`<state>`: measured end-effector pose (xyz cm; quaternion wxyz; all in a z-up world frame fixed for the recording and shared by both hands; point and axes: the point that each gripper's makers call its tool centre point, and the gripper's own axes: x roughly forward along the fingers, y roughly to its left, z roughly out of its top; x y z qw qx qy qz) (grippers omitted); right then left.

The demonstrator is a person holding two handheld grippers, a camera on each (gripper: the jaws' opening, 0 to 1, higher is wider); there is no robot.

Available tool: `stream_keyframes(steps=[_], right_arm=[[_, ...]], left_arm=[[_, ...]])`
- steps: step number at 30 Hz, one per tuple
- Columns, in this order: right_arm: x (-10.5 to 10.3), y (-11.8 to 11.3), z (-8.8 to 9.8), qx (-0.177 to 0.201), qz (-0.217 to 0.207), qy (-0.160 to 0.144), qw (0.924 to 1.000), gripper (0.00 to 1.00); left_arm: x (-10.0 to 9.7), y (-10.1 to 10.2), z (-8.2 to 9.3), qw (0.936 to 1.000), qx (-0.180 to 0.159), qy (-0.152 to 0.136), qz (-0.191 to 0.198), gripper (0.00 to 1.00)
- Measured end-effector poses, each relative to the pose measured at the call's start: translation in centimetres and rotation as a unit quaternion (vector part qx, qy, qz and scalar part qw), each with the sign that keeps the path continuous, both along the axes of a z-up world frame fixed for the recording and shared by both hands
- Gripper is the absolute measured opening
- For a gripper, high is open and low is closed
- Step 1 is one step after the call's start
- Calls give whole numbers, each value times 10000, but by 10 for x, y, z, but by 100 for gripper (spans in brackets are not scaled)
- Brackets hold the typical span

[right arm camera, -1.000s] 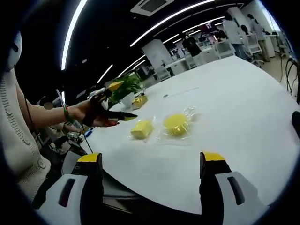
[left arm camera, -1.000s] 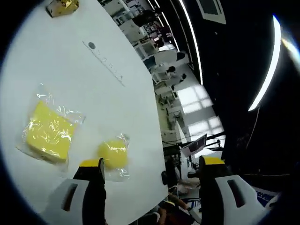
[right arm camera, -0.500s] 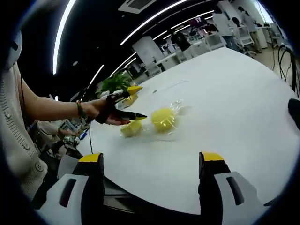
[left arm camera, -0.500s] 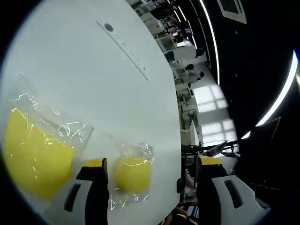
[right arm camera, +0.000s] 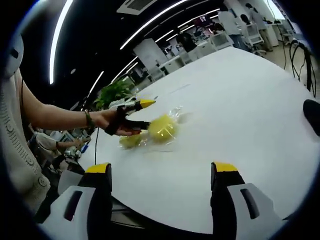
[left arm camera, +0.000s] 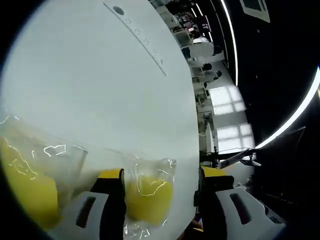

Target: Compare the silicone blocks by pressing each to a similar depth, holding the contact briefly, and releasing to observe deformation and rebound differences across the visible hardness samples.

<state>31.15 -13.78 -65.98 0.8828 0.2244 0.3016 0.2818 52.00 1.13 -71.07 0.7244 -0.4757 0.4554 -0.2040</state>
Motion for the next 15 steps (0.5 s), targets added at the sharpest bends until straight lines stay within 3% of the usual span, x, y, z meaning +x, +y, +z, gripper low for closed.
stream_keyframes(steps=[5,11,13,15], right_arm=[[1,1,-2,33,-9,38,10000,74],[0,2,-4,57,-18,70,10000,73],[0,2,-5,73,-34,84,9999,73],[0,1,-5,76,-40,87,9999,72]], left_arm=[[3,2,-11,9997,234,64,11,37],[-7,5,-29,9965,764,131,-323,10],[-4,3,-24,9981,576,28,-221,8],[-4,5,-22,9961,765,-208,-377,5]])
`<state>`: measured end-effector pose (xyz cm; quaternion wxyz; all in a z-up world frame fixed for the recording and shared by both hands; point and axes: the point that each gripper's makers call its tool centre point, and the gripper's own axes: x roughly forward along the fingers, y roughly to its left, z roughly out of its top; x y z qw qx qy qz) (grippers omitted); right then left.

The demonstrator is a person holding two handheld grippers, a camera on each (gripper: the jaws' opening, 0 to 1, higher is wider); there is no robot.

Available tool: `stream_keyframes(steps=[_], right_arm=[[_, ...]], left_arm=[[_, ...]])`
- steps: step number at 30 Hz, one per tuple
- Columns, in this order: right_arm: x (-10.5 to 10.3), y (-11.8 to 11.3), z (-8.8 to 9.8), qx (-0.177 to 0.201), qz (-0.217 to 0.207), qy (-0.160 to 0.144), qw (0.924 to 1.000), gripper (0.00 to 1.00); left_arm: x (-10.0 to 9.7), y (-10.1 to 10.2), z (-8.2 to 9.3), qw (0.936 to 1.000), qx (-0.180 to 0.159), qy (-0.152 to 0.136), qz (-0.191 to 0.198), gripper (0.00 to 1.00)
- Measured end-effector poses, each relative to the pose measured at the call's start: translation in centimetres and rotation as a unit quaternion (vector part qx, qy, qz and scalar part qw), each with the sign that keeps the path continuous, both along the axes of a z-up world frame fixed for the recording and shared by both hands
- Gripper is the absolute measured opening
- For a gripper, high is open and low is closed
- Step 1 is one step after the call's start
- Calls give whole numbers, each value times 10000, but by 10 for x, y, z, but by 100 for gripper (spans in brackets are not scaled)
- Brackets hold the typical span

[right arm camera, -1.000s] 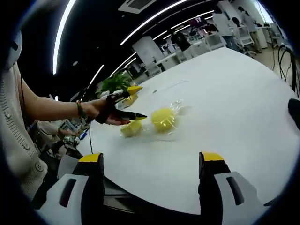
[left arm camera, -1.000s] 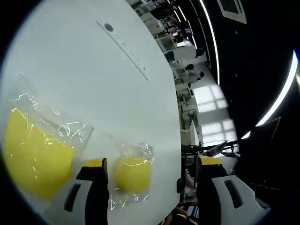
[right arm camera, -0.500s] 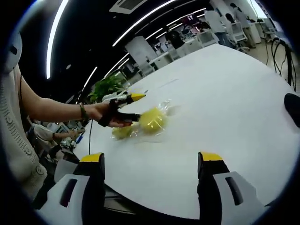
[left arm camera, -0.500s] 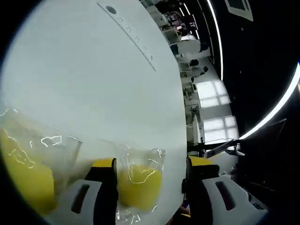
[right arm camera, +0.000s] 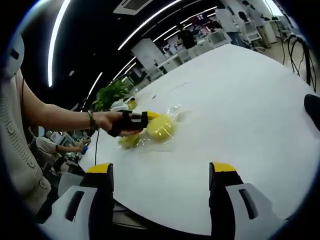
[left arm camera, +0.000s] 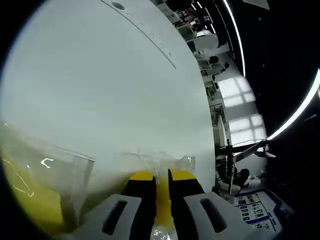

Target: Compare the silicone blocks by pressing each to a similar depth, holding the contact briefly, and releasing to observe deformation and rebound differences across the visible hardness samples.

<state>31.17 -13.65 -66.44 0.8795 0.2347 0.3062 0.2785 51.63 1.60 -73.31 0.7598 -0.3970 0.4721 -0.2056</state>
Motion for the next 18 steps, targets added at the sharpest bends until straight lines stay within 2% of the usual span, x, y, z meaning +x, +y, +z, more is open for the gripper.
stream_keyframes(steps=[1,3,6,9,11,15,18], right_arm=[[0,0,0,-3,3,1,10000,72],[0,-1,0,-5,-1,4,10000,72],[1,-3,-1,-18,-17,11,10000,71],[1,-2,2,-1,-6,-18,10000,71],[1,-1,3,3,2,-33,10000,71],[1,0,7,-3,15,-95,10000,70],[1,2,12,-17,35,-151,9999,70]], left_arm=[[0,1,1,9998,124,-96,-85,4],[-1,-1,4,9997,131,-149,-156,0],[-3,-1,5,9993,217,-222,-211,0],[-3,-1,9,9994,171,-220,-221,0],[-4,-3,14,9997,20,-166,-161,0],[-4,-9,31,9989,-118,-396,-237,0],[-5,-11,39,9981,-76,-549,-287,0]])
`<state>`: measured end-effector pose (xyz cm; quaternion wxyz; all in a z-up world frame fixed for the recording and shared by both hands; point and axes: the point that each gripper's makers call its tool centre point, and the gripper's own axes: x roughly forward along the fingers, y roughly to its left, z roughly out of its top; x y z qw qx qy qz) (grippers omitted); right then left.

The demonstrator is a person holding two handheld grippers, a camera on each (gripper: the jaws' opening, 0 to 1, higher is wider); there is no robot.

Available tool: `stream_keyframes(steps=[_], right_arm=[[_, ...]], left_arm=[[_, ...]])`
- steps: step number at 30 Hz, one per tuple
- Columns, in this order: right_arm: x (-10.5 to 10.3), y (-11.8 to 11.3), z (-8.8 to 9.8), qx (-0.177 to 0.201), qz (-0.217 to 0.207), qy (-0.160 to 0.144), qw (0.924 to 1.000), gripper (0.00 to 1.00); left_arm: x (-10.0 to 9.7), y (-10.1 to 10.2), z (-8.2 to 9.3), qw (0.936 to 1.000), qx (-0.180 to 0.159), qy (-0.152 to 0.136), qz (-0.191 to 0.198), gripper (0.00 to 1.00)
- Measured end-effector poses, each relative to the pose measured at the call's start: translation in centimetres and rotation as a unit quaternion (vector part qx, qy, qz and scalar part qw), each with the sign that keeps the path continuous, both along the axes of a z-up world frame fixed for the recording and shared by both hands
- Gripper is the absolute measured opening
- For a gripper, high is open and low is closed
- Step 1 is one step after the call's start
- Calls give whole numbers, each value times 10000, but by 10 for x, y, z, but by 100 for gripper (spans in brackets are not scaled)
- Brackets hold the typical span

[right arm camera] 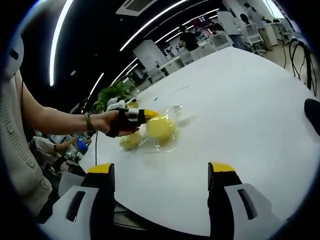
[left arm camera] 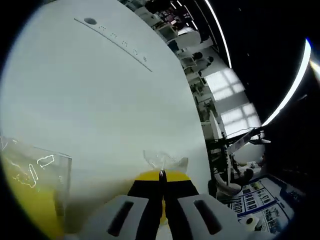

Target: Compare the silicone blocks by pressing each to a similar depth, holding the contact briefly, and releasing to observe deformation and rebound differences across the visible hardness samples.

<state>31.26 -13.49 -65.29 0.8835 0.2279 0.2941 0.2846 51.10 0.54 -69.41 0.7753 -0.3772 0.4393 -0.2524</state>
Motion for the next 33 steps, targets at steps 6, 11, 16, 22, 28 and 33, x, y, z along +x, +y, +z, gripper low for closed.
stream_keyframes(steps=[6,11,16,22,28,33], right_arm=[[-3,3,10,-69,85,-137,9998,70],[-6,8,19,-124,194,-250,9994,69],[-11,13,32,-165,282,-407,9986,70],[-16,20,44,-332,431,-582,9968,73],[-21,26,59,-510,549,-805,9939,73],[-24,31,71,-597,598,-959,9918,74]], left_arm=[[-8,-1,20,9974,287,-594,-294,0],[-19,-3,40,9936,419,-934,-473,0],[-36,-5,56,9823,800,-1423,-918,0],[-58,-7,70,9673,1160,-1793,-1372,0],[-70,-4,81,9571,1327,-2031,-1586,0],[-77,2,98,9491,1366,-2274,-1701,0]])
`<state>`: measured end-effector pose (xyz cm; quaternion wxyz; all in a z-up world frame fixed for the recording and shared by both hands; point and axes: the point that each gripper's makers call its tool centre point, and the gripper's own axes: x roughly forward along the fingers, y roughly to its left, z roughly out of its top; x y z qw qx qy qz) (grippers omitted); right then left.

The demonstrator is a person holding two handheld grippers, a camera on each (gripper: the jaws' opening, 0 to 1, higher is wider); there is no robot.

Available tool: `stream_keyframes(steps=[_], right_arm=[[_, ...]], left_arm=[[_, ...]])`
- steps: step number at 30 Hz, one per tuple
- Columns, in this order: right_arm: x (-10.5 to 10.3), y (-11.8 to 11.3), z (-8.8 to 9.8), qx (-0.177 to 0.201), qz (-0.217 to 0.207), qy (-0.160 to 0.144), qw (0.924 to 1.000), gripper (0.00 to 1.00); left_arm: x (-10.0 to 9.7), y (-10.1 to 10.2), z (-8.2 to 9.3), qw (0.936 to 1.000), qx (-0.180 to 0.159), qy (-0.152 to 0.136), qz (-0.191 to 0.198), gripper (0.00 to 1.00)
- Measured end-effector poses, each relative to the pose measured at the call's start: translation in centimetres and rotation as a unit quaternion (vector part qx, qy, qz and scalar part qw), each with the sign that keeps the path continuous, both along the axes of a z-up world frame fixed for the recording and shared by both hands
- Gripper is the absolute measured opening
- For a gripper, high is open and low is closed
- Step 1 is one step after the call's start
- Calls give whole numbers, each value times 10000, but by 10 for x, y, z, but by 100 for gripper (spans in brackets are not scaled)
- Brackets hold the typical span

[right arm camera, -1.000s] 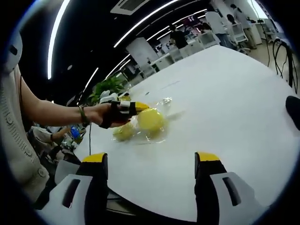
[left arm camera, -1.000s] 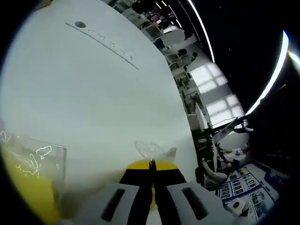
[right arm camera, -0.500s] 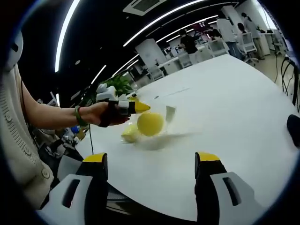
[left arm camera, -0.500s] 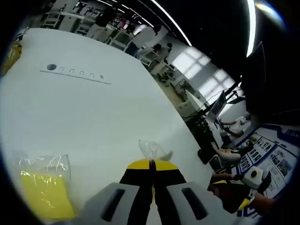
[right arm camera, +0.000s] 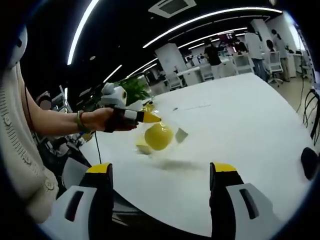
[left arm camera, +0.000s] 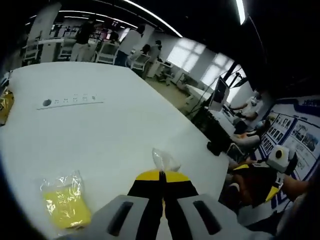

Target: Compare the silicone blocks by pressing each to a similar depth, holding the contact briefly, and releasing to observe deformation and rebound differences across the visible hardness samples.

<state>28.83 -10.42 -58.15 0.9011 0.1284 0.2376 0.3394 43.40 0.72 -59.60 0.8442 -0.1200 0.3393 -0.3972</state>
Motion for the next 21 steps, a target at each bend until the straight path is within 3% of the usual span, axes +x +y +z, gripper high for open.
stream_keyframes(steps=[8,12,21], right_arm=[[-3,12,13,-278,237,-227,9991,76],[-4,20,18,-355,381,-300,9982,76],[-3,34,21,-615,677,-402,9950,78]], left_arm=[[-13,14,41,9983,35,-514,-255,0],[-20,26,57,9976,-14,-629,-279,0],[-36,52,71,9956,165,-834,-392,0]])
